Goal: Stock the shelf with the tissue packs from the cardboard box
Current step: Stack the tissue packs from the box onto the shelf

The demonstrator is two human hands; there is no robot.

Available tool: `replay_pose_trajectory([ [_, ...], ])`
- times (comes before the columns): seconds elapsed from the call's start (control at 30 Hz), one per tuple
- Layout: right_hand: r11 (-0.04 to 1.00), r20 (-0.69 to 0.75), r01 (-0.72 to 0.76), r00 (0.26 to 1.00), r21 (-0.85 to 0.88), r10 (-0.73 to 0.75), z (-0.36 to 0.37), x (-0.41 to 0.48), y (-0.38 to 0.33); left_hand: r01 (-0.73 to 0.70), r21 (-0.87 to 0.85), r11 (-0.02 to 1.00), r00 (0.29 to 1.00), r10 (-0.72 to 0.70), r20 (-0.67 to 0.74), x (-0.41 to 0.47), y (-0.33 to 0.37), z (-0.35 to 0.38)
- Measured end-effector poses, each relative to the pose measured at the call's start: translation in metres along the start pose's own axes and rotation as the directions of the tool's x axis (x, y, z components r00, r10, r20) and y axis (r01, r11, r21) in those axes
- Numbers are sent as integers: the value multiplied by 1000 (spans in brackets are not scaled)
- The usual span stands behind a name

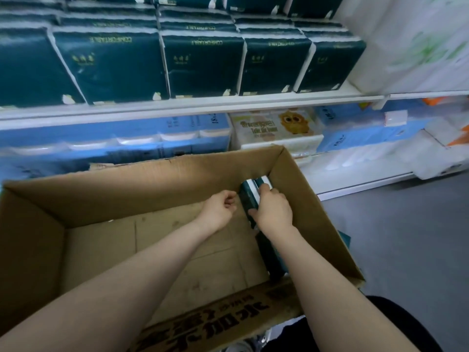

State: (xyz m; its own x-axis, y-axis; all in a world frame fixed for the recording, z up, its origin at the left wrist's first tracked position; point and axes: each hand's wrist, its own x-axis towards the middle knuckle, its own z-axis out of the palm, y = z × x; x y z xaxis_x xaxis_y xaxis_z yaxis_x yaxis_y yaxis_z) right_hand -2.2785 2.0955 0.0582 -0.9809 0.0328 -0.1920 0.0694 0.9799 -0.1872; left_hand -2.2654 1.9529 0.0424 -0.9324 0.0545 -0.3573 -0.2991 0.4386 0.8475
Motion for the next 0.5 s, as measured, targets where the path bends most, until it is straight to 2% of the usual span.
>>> replay_pose_trajectory([
  [0.13, 995, 24, 2, 1000, -96, 0, 4, -3, -2, 49, -3, 999, 999, -49, 14, -1, -5, 2],
  [0.2, 999, 44, -18, 999, -49, 20, 0, -3, -4, 57, 2, 998, 998, -57, 20, -3, -8, -1],
  [0.27, 991, 87, -76, 994, 109, 67, -6, 0, -4, 56, 11, 998, 998, -56, 14, -5, -10, -6],
  [0.37, 915, 239, -197, 964, 353, 116, -18, 3, -7, 58, 32, 998, 998, -57, -28, -8, -13, -17],
  [0.43, 813, 351, -298, 928, 501, 123, -26, 2, -12, 56, 25, 998, 998, -54, -43, -13, -16, -27],
  [0.5, 662, 436, -381, 895, 645, 91, -36, -2, -18, 41, 0, 999, 998, -41, -51, -20, -17, -39],
])
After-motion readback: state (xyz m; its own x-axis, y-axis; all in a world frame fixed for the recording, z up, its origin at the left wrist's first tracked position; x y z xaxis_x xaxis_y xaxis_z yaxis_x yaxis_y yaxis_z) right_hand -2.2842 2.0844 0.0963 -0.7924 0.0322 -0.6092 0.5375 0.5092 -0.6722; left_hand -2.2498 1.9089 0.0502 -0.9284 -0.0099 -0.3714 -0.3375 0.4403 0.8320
